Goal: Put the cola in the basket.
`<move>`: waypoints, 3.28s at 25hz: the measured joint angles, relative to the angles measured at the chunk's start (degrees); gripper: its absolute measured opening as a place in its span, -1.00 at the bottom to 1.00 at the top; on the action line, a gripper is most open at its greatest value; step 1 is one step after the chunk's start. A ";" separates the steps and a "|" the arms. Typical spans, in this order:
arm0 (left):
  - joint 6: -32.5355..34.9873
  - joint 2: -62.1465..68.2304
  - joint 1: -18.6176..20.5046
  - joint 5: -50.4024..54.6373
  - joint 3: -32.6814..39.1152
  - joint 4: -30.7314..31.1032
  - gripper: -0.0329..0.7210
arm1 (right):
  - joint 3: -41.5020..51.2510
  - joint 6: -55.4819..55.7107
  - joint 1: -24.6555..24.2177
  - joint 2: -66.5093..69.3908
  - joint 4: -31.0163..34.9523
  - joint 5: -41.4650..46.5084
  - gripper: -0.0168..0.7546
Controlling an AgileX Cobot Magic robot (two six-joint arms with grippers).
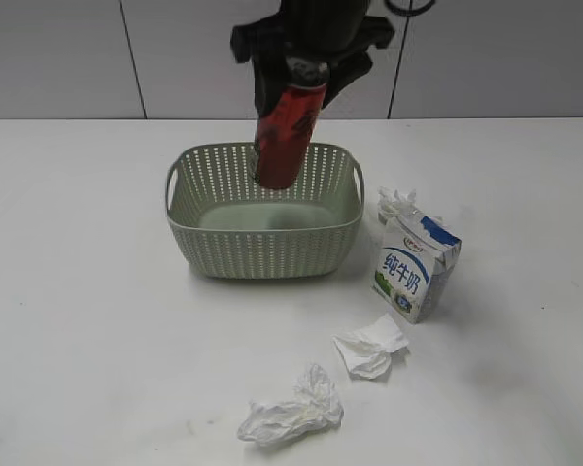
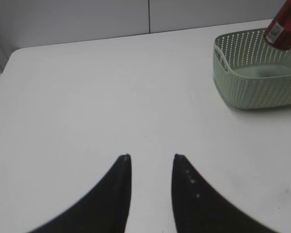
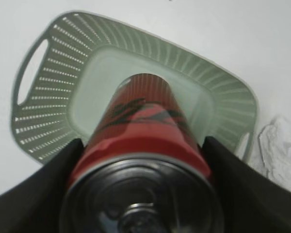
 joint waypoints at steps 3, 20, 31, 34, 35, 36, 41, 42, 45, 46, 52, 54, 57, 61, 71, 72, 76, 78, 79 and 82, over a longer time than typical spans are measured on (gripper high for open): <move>0.00 0.00 0.00 0.00 0.00 0.00 -0.30 | -0.93 -0.69 1.93 3.92 -3.25 -0.06 0.40; 0.00 0.00 0.00 0.00 0.00 0.00 -0.31 | -1.00 -5.61 2.15 9.91 -3.67 -0.11 0.46; 0.00 0.00 0.00 0.00 0.00 0.00 -0.31 | -5.19 -6.13 2.15 9.91 -1.15 -0.30 0.72; 0.00 0.00 0.00 0.00 0.00 0.00 -0.31 | -10.66 -5.59 2.15 9.91 -1.01 -0.25 0.72; 0.00 0.00 0.00 0.00 0.00 0.00 -0.31 | -12.84 -5.52 1.94 9.91 -1.07 -0.31 0.72; 0.00 0.00 0.00 0.00 0.00 0.00 -0.31 | -14.59 -5.04 1.78 9.91 -1.58 -0.31 0.72; 0.00 0.00 0.00 0.00 0.00 0.00 -0.31 | -20.52 -1.31 -1.07 9.86 -6.73 -0.49 0.72; 0.00 0.00 0.00 0.00 0.00 0.00 -0.31 | -20.72 -0.85 -2.36 9.81 -6.67 -0.49 0.71; 0.00 0.00 0.00 0.00 0.00 0.00 -0.31 | -20.80 0.02 -6.33 9.81 -5.60 -0.49 0.70; 0.00 0.00 0.00 0.00 0.00 0.00 -0.31 | -20.80 0.08 -7.56 9.74 -5.33 -0.49 0.69; 0.00 0.00 0.00 0.00 0.00 0.00 -0.31 | -18.64 0.24 -16.44 6.19 -3.01 -0.49 0.64; 0.00 0.00 0.00 0.00 0.00 0.00 -0.31 | -16.91 -0.45 -18.95 3.72 -2.98 -0.49 0.63; 0.00 0.00 0.00 0.00 0.00 0.00 -0.31 | -13.00 -1.82 -22.65 -0.64 -3.09 -0.49 0.62; 0.00 0.00 0.00 0.00 0.00 0.00 -0.31 | -5.19 -4.31 -26.89 -6.88 -3.15 -0.49 0.60; 0.00 0.00 0.00 0.00 0.00 0.00 -0.31 | 25.29 -10.20 -30.64 -24.35 -5.17 -0.69 0.58; 0.00 0.00 0.00 0.00 0.00 0.00 -0.31 | 28.71 -10.74 -30.69 -26.48 -5.17 -0.73 0.58; 0.00 0.00 0.00 0.00 0.00 0.00 -0.31 | 41.99 -11.30 -30.69 -35.53 -5.11 -1.98 0.58; 0.00 0.00 0.00 0.00 0.00 0.00 -0.31 | 48.09 -11.31 -30.69 -39.91 -5.11 -4.09 0.58; 0.00 0.00 0.00 0.00 0.00 0.00 -0.31 | 51.30 -11.36 -30.69 -42.20 -5.11 -4.73 0.58; 0.00 0.00 0.00 0.00 0.00 0.00 -0.31 | 59.80 -11.36 -30.69 -48.60 -5.11 -6.60 0.58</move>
